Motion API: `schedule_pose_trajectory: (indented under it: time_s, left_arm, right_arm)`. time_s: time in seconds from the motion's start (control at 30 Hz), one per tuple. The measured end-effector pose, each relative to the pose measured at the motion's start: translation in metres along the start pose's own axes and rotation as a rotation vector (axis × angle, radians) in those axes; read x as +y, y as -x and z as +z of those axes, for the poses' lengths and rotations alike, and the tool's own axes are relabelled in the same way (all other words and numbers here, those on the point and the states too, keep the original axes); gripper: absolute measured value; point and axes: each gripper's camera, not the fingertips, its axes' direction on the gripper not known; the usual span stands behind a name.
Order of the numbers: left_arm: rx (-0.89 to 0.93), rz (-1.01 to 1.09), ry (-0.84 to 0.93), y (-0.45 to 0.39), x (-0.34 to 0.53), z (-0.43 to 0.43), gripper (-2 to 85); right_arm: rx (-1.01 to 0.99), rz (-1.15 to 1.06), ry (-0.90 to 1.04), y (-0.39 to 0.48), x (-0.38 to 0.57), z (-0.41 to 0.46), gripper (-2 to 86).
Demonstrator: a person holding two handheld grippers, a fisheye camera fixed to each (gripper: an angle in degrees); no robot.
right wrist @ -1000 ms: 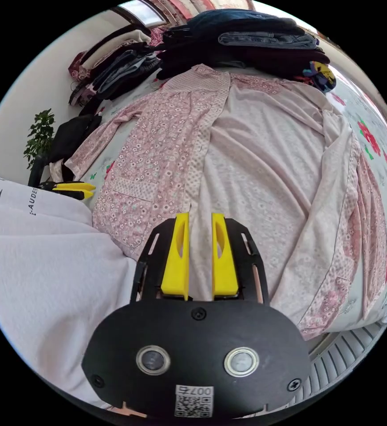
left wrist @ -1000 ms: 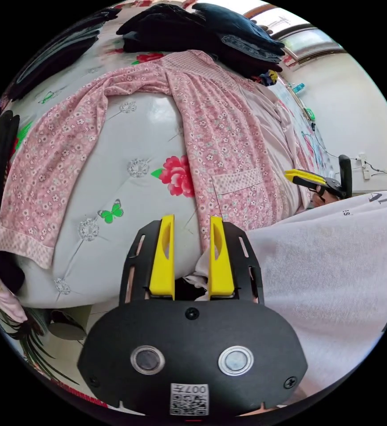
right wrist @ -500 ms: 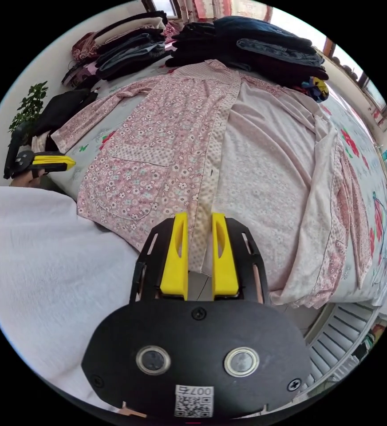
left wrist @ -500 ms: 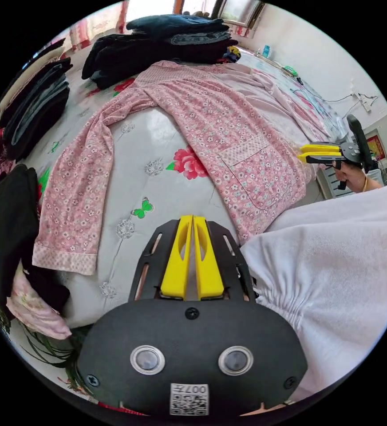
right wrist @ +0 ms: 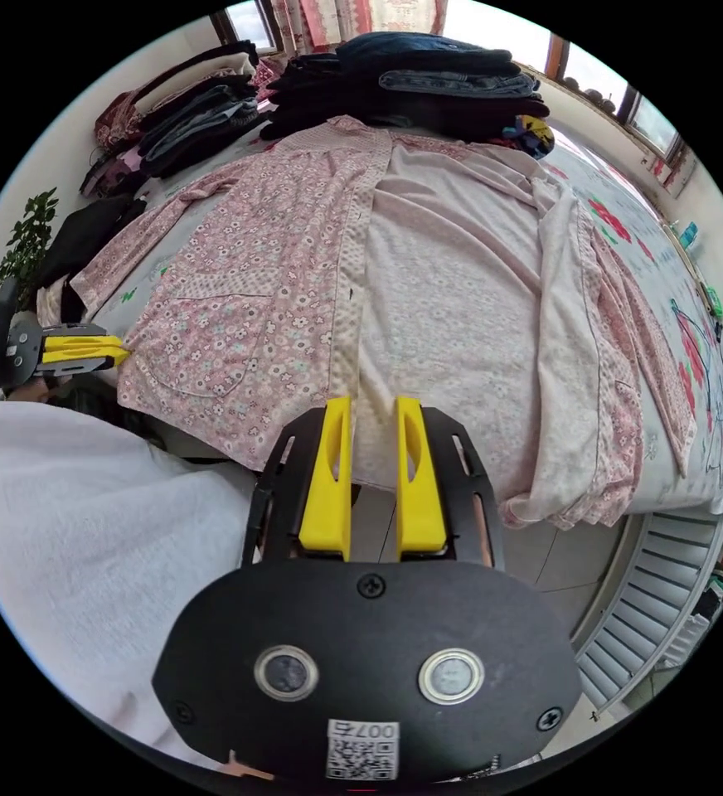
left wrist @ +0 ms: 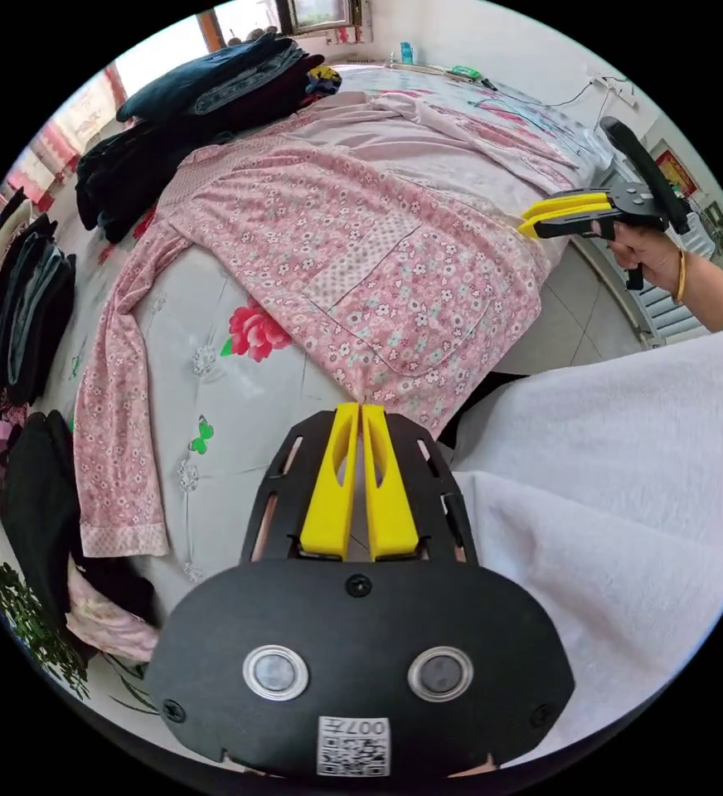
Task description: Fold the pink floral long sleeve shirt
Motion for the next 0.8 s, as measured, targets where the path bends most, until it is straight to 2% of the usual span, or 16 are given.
schedule_pose_trajectory:
  time_s: [0.2, 0.4, 0.57, 0.8]
  left_arm:
    - [0.116, -0.211, -0.06, 0.044, 0.063, -0.008, -0.9]
    - [0.05, -0.14, 0.097, 0.037, 0.039, 0.039, -1.0]
    - [0.125, -0.179, 0.073, 0.059, 0.045, 0.046, -1.0]
    - [0.193, -0.224, 0.095, 0.079, 0.043, 0.064, -1.0]
  right_arm:
    - [-0.054, -0.108, 0.044, 0.025, 0.026, -0.003, 5.2]
    - [-0.066, -0.115, -0.069, 0.025, 0.007, -0.026, 4.3]
    - [-0.128, -0.125, -0.039, 0.032, -0.013, -0.015, 3.3]
    - [0.001, -0.236, 0.005, 0.057, 0.001, -0.016, 0.3]
